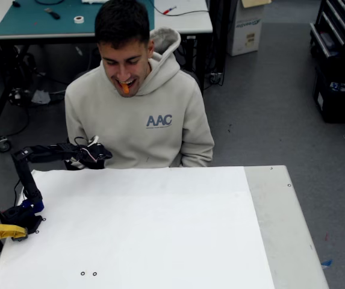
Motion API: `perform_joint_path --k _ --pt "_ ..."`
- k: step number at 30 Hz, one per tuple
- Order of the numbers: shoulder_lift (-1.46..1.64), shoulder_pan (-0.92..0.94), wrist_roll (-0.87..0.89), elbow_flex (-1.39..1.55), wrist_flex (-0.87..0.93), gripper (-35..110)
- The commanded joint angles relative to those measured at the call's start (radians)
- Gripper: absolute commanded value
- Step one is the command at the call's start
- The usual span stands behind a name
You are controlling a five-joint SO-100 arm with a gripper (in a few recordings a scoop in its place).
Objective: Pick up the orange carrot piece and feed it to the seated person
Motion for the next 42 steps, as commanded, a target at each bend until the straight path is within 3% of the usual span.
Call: perform_joint_path --k 1,11,27,37,42 --pt "0.218 -0.023 0.118 0.104 -0.011 -2" --pt "0.523 -0.104 0.379 0.388 0.002 -2" --pt "1.118 -0.186 0.399 0.902 0.003 -1" --pt "1.282 -0.176 0.400 0.911 0.008 -1" --pt "1.325 -0.187 0.400 0.911 0.112 -1"
